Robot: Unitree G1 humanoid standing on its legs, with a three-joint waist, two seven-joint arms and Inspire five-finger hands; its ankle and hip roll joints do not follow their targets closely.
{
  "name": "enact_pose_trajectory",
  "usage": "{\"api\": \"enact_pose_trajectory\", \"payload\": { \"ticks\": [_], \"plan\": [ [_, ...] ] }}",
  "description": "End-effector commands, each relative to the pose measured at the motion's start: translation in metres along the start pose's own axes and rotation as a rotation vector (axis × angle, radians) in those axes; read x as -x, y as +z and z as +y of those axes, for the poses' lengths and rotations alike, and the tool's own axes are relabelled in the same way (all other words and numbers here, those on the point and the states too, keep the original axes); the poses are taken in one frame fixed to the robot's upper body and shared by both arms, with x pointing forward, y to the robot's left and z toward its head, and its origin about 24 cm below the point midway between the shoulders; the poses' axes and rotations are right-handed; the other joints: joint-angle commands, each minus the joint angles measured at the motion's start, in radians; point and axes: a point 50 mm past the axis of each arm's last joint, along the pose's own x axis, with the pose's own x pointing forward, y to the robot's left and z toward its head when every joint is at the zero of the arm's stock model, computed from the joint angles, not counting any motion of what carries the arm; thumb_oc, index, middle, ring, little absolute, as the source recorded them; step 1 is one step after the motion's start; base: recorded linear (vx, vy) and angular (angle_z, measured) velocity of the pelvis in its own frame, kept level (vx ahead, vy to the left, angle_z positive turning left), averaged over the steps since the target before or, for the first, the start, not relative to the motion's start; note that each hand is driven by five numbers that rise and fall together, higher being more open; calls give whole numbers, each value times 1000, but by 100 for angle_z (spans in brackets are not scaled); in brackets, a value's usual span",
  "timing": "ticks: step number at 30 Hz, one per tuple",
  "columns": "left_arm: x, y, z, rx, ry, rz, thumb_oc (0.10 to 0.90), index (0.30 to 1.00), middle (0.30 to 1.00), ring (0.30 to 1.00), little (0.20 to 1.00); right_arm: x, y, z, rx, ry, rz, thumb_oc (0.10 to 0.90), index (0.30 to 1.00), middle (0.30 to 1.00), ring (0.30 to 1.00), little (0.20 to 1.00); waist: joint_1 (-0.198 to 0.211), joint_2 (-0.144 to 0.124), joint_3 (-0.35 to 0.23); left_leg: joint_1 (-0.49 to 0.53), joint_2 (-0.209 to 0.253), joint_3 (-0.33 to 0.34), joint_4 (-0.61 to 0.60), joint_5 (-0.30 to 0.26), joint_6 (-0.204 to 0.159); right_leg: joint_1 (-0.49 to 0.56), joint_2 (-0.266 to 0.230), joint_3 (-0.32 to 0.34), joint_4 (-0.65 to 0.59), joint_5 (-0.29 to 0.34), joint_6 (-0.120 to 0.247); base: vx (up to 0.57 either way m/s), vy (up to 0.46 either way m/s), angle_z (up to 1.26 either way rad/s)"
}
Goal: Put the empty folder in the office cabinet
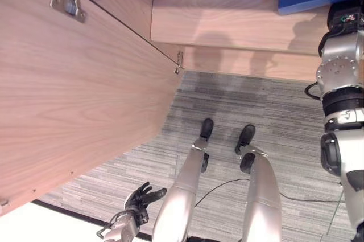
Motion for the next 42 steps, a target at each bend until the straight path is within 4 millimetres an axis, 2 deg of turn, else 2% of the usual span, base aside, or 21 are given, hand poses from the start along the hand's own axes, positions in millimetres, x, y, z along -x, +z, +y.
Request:
{"api": "enact_pose_trajectory", "payload": {
  "ticks": [1,10,21,26,27,28,37,42],
  "plan": [
    [19,-38,47,-50,143,118,800,900,900,900,900,0,41,17,97,142,-159,400,300,300,300,300,-21,26,-22,0,-1,48,79,-166,5,49,24,41,2,-98,72,11,-16,3],
    [18,-37,52,-52,166,125,800,900,900,900,900,1,42,26,53,160,-168,400,300,300,300,300,-17,23,-22,43,-2,40,10,-145,2,86,33,31,-61,-85,77,6,-11,0],
    [18,-35,61,-54,200,127,800,900,900,900,900,0,61,47,15,196,-227,400,300,300,300,300,-8,22,-37,104,-5,25,-63,-124,-6,146,31,15,-113,-82,86,17,-13,2],
    [19,-37,63,-53,201,132,800,900,900,900,900,-2,61,46,24,187,-218,400,300,300,300,300,-3,23,-41,106,-7,22,-63,-123,-8,148,29,9,-109,-85,84,2,-13,1],
    [20,-37,63,-54,199,130,800,900,900,900,900,-4,60,44,30,180,-209,515,472,472,472,472,-2,24,-41,105,-7,21,-62,-123,-9,149,29,9,-109,-85,84,3,-26,4],
    [20,-37,63,-55,196,130,800,900,900,900,900,-4,58,42,36,173,-195,800,900,900,900,900,-2,25,-42,107,-7,21,-65,-122,-10,151,30,8,-111,-84,84,2,-19,5],
    [24,-38,59,-60,139,124,800,900,900,900,900,-10,27,18,152,120,-36,800,900,900,900,900,9,42,-40,123,-4,18,-110,-98,-13,165,32,-2,-143,-74,85,0,-2,0],
    [26,-40,58,-63,121,126,800,900,900,900,900,-11,24,11,168,105,-11,800,900,900,900,900,11,47,-40,127,-3,16,-121,-92,-15,169,31,-6,-151,-72,86,0,0,0]
  ]
}}
